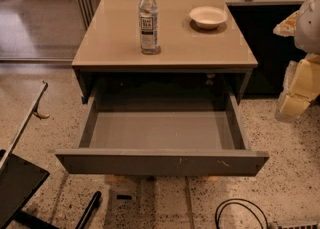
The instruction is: Place blue plastic bottle into top drawer
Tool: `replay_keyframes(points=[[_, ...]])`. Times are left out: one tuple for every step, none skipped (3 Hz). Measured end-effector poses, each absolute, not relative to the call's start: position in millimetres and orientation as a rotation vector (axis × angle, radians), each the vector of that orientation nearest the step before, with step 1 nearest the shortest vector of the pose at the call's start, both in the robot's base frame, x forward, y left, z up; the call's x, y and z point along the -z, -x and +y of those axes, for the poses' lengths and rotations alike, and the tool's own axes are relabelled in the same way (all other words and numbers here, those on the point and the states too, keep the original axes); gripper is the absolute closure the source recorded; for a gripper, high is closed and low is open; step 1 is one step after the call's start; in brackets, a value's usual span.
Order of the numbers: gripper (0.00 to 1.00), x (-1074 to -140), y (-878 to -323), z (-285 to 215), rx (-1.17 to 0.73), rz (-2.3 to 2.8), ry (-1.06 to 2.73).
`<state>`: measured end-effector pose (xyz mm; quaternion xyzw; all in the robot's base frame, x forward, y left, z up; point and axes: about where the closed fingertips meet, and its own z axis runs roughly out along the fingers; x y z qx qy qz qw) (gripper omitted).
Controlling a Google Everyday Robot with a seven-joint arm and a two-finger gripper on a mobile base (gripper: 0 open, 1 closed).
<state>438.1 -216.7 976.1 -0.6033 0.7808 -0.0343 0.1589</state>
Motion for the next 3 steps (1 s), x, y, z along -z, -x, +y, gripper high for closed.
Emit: replay_keyframes(points=[[0.00,-977,-438,-216,0.099,2.229,1.722],[0.00,-982,-451,-202,0.047,2.172,1.650],[0.00,-990,-477,-178,-0.057,2.089,1.554]])
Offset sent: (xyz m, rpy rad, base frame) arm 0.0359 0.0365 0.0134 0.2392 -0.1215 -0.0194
